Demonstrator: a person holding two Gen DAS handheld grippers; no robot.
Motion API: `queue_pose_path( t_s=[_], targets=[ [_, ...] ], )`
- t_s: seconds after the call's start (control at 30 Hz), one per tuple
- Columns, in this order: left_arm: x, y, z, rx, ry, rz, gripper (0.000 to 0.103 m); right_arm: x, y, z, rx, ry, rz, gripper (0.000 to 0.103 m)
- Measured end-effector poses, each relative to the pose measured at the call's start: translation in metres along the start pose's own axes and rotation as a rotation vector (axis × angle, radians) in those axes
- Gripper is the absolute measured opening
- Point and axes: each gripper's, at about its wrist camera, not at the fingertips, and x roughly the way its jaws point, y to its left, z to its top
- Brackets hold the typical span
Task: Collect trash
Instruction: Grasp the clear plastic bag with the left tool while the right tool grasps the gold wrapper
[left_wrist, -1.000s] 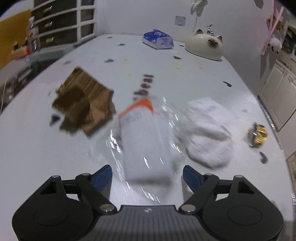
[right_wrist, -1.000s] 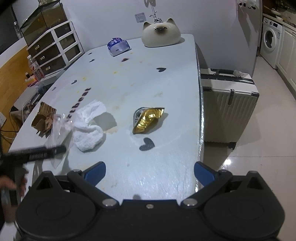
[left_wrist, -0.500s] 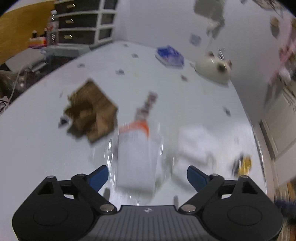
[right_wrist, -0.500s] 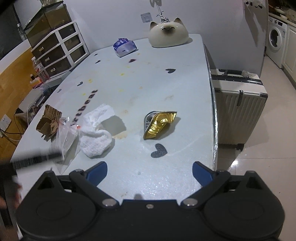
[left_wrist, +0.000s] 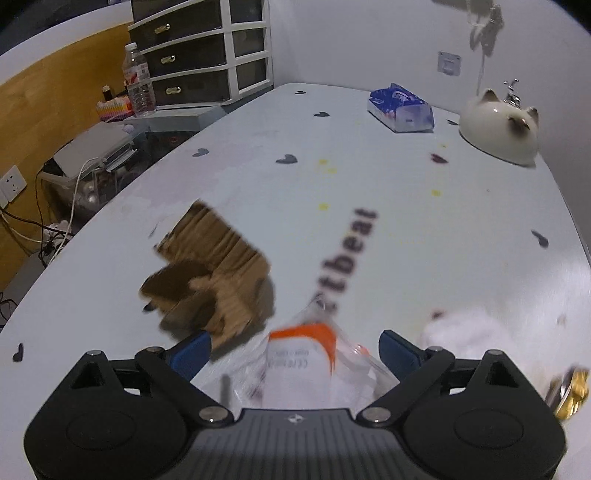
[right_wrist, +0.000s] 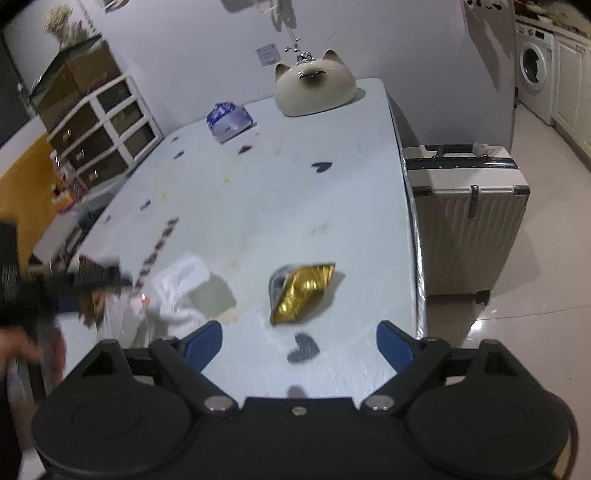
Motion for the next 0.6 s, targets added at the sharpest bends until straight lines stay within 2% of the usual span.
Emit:
queue_pose_path(
  t_s=[0.23, 0.37, 0.47, 0.6],
  targets=[
    [-0.027, 0.030, -0.053, 0.028, 0.036, 0.008, 0.097, 0.033, -0.004, 0.006, 0.146, 0.043, 0.058, 0.078],
    [-0.040, 0.052, -0.079, 0.018, 0.058, 0.039, 0.097, 0.054, 0.000, 0.003, 0.187, 0.069, 0.069, 0.074],
    [-0.048, 0.064, -0.087, 0.009, 0.054, 0.047, 0.095, 0.061, -0.001, 0.004, 0.246, 0.047, 0.066, 0.071],
    [-0.058, 0.067, -0.087, -0.005, 0.014, 0.026, 0.092, 0.066, 0.005, 0.009, 0.288, 0.007, 0.009, 0.069]
  ],
)
